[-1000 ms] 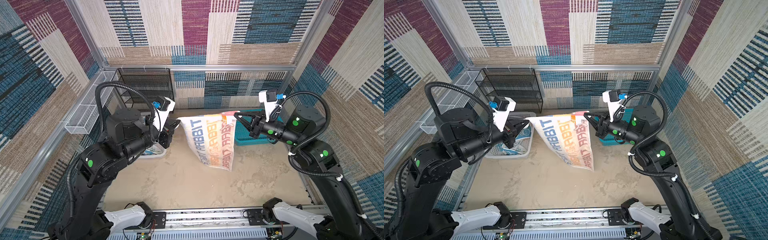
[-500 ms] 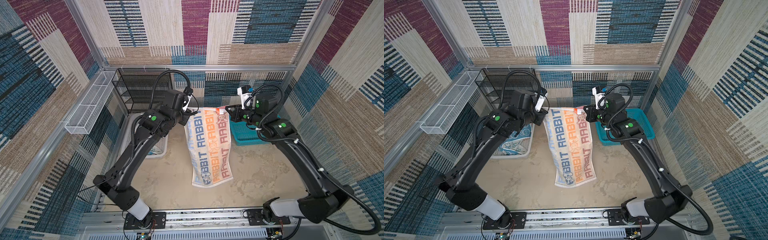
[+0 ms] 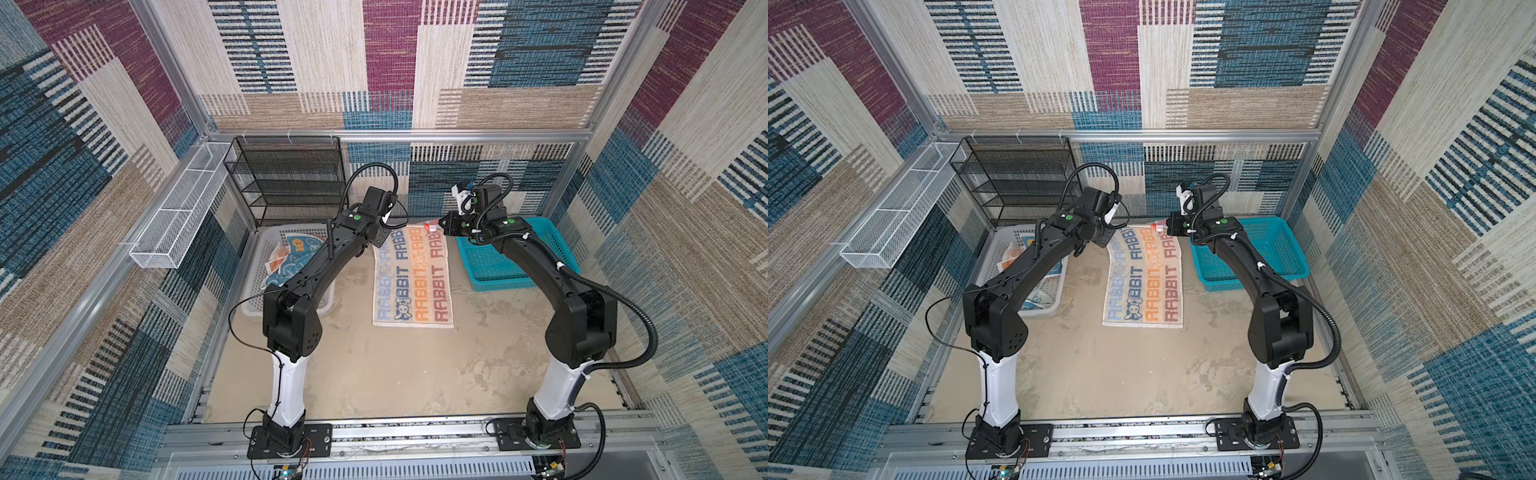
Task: Fold and stack the towels
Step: 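Lower the hanging towel with both grippers, laying its lower half flat, then fold the held edge over the flat half with both grippers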
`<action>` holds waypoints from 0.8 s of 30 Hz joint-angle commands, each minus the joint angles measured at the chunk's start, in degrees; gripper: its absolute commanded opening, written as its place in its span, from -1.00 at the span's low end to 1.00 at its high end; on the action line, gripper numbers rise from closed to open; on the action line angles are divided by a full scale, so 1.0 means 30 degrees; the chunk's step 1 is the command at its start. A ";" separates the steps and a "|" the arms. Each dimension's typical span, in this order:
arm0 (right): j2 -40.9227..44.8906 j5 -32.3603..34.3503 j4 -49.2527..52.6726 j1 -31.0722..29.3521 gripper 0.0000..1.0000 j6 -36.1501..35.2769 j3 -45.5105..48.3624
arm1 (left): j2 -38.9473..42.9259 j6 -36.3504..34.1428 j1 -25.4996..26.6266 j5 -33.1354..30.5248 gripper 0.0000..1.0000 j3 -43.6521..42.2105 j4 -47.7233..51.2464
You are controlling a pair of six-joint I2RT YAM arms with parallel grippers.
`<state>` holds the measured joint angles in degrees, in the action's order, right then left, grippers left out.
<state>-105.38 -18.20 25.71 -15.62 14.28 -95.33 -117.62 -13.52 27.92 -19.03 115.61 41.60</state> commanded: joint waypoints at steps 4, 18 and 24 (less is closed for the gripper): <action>0.0847 -0.0515 -0.1858 0.0031 -1.00 0.0249 0.4157 | 0.1232 0.2091 0.0453 0.0326 -1.00 -0.4545 -0.0748; 0.4663 -0.0033 -0.3946 -0.0592 -1.00 0.1268 1.3112 | 0.3416 0.4539 0.3060 -0.1254 -1.00 -1.1941 -0.2588; 0.5113 0.0305 -0.4520 -0.1027 -1.00 0.1622 1.4779 | 0.4547 0.4711 0.3881 -0.2098 -1.00 -1.3114 -0.2635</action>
<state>-90.63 -20.21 13.98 -18.39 18.02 -52.05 -105.56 -1.06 39.13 -20.82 77.23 33.39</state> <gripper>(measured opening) 0.067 0.060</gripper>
